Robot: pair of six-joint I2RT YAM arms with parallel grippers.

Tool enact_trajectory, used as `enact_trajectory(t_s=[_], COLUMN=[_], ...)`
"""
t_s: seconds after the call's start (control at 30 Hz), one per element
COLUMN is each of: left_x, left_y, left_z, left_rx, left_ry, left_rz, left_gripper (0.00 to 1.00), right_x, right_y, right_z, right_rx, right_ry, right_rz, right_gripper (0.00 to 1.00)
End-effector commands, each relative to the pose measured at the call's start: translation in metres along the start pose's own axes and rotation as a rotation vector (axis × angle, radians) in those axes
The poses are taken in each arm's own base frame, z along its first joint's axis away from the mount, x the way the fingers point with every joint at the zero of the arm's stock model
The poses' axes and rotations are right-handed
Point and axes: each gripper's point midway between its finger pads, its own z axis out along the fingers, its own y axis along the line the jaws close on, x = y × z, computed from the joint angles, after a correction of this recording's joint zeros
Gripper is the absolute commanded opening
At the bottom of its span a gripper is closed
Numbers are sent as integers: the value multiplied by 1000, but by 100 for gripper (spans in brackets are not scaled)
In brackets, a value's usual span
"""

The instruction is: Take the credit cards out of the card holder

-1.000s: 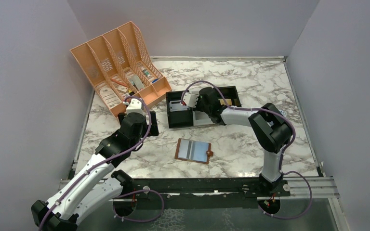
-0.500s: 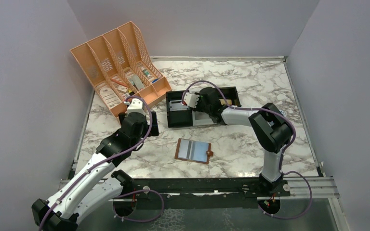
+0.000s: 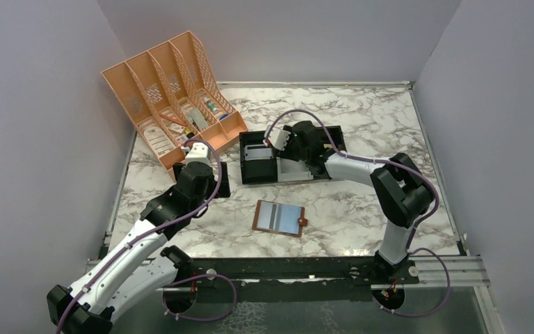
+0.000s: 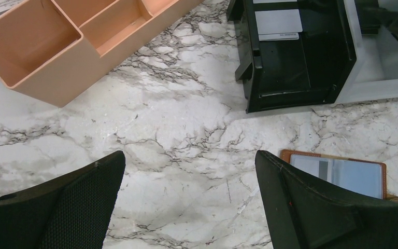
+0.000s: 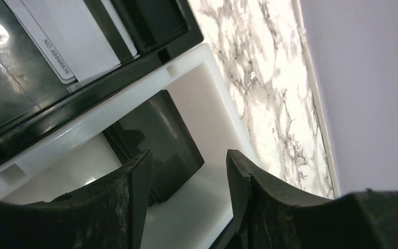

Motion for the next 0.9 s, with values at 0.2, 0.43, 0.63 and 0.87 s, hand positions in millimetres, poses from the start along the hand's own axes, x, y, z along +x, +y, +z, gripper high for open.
enact_trajectory(t_s=[0.2,0.43,0.63,0.87], left_x=[-4,-1,2,11], left_y=[-9,-13,-26,-48], left_z=[-2,0,-1,1], left_rx=[42,60,119,222], left_ry=[9,28,43,72], left_rz=[11,5,-38,-108], left_gripper=[99,99,99,99], right_x=[-46,-56,-59,-67], right_y=[-43,-7,91,150], right_z=[-51,-103,-128,-143], right_rx=[132,22,-414,-628], right_ry=[-177,-248,-81,-30], right_rz=[298,1046,1382,1484], right_gripper=[56,61,55,49])
